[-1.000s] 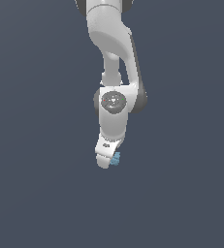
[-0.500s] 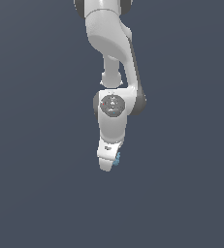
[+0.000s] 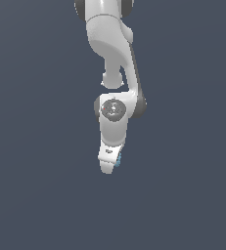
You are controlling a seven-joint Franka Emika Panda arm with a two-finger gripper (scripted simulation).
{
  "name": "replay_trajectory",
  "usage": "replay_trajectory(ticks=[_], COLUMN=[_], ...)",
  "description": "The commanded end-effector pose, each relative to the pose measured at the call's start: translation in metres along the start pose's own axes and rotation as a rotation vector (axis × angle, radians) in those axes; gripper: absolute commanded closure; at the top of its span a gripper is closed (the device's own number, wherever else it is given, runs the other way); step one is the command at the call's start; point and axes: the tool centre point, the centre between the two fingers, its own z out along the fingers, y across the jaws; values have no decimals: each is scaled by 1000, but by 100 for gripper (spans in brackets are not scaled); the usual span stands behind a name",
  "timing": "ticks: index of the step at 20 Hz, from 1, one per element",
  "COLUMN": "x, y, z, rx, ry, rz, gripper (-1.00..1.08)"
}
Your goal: Pick up the object and move it to a goal position.
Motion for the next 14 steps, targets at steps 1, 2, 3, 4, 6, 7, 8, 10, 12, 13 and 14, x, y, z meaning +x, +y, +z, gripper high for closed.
replay_trajectory(ticks=[1, 2, 3, 4, 6, 7, 8, 10, 12, 13, 14], x=[0, 0, 0, 0, 0, 0, 0, 0, 0, 0, 0], y=[-1, -1, -1, -1, -1, -1, -1, 0, 0, 0, 0], z=[13, 19, 25, 29, 35, 37, 38, 38, 38, 38, 38], rx=[1, 1, 1, 1, 1, 1, 1, 1, 1, 1, 1], ry=[0, 0, 0, 0, 0, 0, 0, 0, 0, 0, 0], rz=[-2, -2, -3, -3, -4, -4, -4, -4, -4, -4, -4], gripper=[-92, -92, -92, -92, -92, -92, -92, -92, 108, 108, 108])
